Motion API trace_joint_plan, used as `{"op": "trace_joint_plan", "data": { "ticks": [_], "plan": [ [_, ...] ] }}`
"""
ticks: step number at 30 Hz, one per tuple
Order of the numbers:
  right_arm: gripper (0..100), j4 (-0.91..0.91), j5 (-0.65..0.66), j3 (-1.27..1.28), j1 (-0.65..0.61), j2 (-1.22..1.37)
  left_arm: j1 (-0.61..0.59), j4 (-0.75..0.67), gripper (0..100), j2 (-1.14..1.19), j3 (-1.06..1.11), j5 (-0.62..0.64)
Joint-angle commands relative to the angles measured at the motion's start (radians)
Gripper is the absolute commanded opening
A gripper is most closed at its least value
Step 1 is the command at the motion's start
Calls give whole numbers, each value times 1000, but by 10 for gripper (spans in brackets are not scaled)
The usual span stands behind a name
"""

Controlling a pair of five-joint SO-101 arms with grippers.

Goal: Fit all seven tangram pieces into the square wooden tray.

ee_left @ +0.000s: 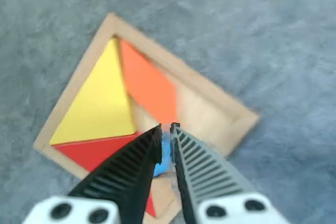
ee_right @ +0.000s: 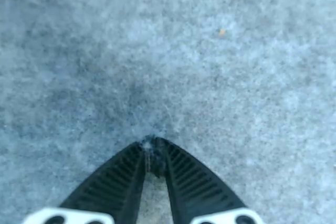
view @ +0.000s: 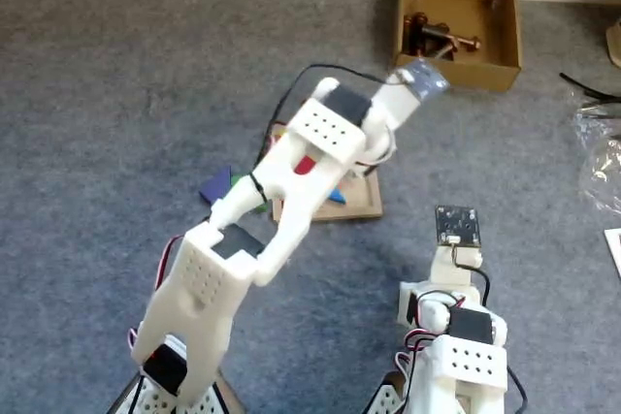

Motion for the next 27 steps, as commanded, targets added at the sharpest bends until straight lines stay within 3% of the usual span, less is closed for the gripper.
{"op": "trace_joint_plan", "data": {
  "ticks": [1, 27],
  "plan": [
    [5, 13, -8, 31, 30, -1, -50, -28, 48, 28, -56, 3],
    [5, 13, -8, 31, 31, -1, -45, -155, 49, 160, -56, 3]
  ]
}}
